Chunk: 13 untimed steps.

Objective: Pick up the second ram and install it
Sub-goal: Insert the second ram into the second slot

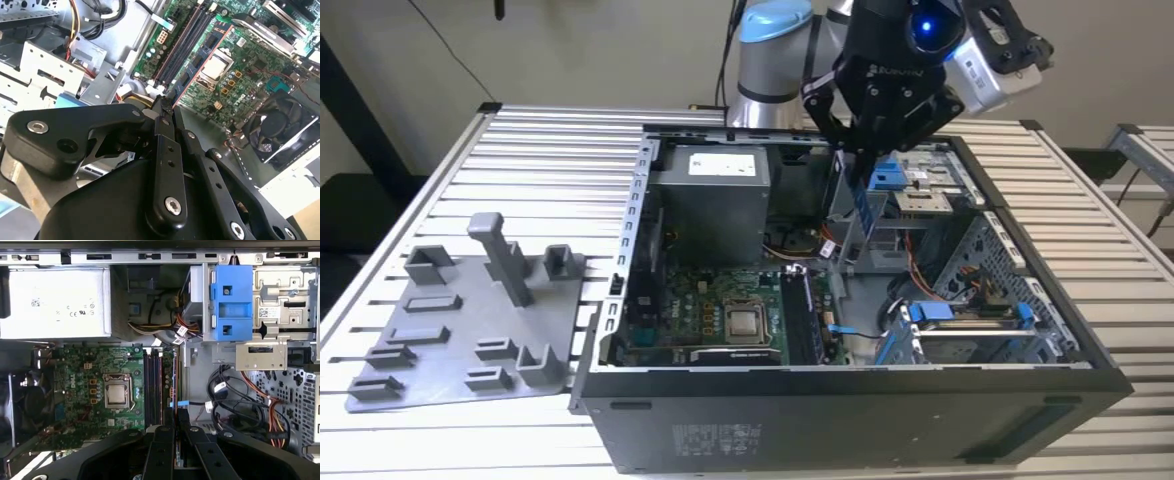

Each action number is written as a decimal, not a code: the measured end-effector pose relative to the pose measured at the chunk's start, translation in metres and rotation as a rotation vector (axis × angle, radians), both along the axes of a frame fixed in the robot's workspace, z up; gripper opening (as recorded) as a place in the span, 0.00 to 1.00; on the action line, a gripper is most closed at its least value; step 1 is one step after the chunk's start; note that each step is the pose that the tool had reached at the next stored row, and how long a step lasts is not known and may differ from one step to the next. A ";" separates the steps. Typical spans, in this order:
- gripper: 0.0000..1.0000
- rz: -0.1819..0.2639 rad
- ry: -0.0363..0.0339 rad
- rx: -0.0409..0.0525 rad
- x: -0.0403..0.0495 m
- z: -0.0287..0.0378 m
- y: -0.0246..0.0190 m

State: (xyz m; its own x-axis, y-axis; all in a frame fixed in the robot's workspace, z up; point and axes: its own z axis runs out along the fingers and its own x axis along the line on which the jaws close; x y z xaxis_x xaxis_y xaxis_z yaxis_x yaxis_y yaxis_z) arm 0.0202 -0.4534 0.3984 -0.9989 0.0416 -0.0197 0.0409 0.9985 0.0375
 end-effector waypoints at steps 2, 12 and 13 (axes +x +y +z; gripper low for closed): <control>0.14 0.000 0.0001 -0.0001 0.0001 -0.0022 0.0000; 0.14 0.000 0.0002 -0.0001 0.0003 -0.0113 0.0000; 0.14 0.000 0.0002 -0.0001 0.0003 -0.0123 0.0000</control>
State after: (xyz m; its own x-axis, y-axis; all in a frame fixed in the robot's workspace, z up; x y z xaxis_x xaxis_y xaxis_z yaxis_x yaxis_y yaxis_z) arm 0.0205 -0.4534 0.3861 -0.9989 0.0416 -0.0195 0.0409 0.9985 0.0374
